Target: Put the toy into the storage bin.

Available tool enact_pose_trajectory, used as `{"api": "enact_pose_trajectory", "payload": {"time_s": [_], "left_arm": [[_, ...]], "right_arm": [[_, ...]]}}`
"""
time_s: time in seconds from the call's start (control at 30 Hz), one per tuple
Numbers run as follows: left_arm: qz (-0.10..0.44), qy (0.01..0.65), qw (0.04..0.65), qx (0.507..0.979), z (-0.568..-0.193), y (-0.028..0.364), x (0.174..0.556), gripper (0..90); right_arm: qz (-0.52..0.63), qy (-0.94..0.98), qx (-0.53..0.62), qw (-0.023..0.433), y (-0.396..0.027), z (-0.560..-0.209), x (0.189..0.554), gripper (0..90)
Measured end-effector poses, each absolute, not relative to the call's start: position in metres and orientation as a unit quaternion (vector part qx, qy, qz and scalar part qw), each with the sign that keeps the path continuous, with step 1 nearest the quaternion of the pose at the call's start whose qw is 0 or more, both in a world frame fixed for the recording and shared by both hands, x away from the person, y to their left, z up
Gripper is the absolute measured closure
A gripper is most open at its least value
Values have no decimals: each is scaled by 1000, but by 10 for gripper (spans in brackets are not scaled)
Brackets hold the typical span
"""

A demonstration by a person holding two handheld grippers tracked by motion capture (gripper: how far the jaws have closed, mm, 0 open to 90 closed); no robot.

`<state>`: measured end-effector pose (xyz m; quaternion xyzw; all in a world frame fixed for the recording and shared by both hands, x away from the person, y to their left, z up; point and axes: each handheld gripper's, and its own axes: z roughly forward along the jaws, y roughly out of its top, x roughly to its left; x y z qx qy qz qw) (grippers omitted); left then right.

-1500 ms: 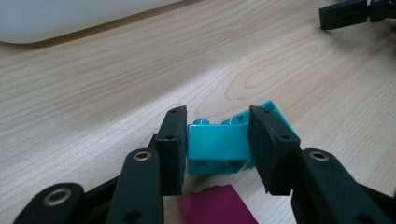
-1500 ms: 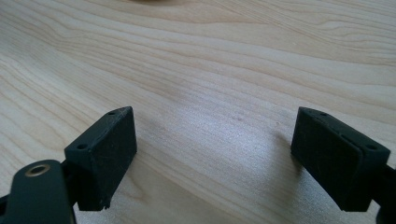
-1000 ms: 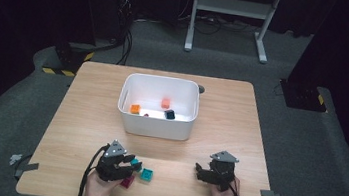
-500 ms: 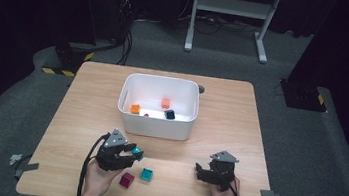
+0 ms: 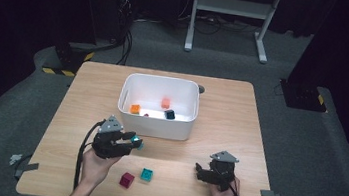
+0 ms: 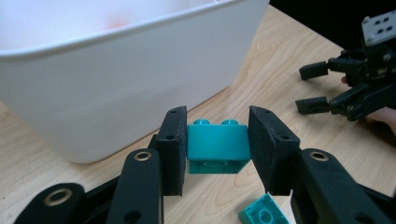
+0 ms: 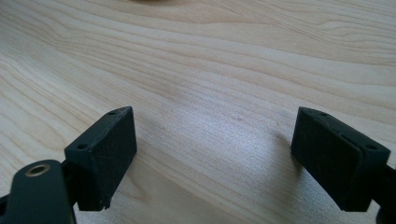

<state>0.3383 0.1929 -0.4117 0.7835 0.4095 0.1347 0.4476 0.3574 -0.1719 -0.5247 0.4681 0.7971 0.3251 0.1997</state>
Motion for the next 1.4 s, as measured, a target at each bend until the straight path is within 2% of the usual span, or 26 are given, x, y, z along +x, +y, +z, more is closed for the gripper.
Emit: {"api": "enact_pose_trajectory", "payload": {"time_s": [0.63, 1.4], "left_arm": [[126, 406, 472, 773, -374, 200, 365, 585], [125, 393, 476, 777, -341, 178, 409, 584]], "right_arm": [[325, 797, 468, 200, -172, -525, 357, 139], [325, 797, 467, 200, -172, -525, 357, 139]]}}
